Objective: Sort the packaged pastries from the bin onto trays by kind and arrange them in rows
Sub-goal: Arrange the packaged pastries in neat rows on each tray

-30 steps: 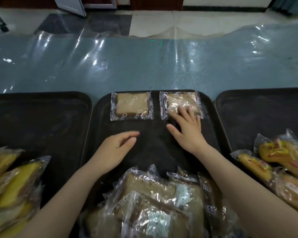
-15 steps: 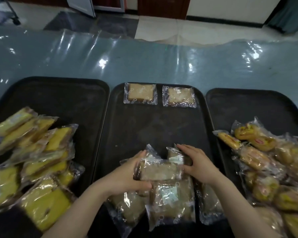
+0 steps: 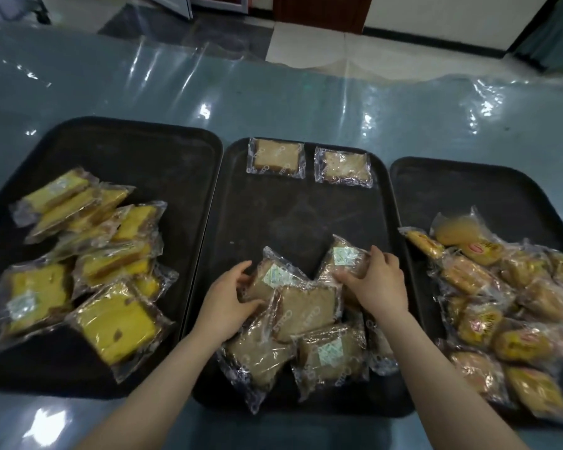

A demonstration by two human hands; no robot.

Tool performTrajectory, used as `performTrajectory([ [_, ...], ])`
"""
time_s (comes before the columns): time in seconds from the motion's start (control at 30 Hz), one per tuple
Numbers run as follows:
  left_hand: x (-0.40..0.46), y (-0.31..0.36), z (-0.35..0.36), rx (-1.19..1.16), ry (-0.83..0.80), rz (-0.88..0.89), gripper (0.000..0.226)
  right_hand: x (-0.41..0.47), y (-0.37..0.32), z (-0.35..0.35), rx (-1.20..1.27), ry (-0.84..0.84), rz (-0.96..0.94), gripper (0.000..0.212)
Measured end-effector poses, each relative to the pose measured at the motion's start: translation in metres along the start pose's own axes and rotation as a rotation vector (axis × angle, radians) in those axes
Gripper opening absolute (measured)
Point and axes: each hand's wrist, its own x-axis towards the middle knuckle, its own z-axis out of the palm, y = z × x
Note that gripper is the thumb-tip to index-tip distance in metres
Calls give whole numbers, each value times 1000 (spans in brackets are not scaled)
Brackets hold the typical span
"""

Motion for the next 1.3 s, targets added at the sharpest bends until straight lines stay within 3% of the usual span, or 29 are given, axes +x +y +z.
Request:
performTrajectory([
  [0.13,9,-3,0,-53,100,-35,58,18,-7,-5,70,9,97,117],
  [0.33,64,13,-41,-59,361,-86,45,58,-23,-14,372,181,60,78],
  [0.4,90,27,-50,51,422,-18,46,78,-30,-20,452,261,32,79],
  [0.57,130,57,-35,492,385,367,41,126,-45,-44,569,443,-36,96],
  [0.63,136,61,-22,540,468,510,38,135,-48,-51,490,505,-187,95],
  [0.7,140,64,-10,554,572,660,31,136,-53,-50,253,539,-470,90],
  [0.77,143,61,1,582,561,757,31,131,-53,-40,-21,442,-682,91],
  [0.83,142,50,13,645,374,714,43,124,-45,-23,-226,222,-777,95],
  [0.9,138,36,23,669,89,528,62,118,-32,-7,-344,39,-776,85],
  [1.0,135,8,28,694,-129,364,74,113,-14,8,-393,-27,-651,76],
  [1.13,136,3,30,745,-84,284,80,111,-5,19,-383,-33,-502,54],
  [1.3,162,21,43,773,72,155,76,130,-13,24,-313,-88,-483,56],
])
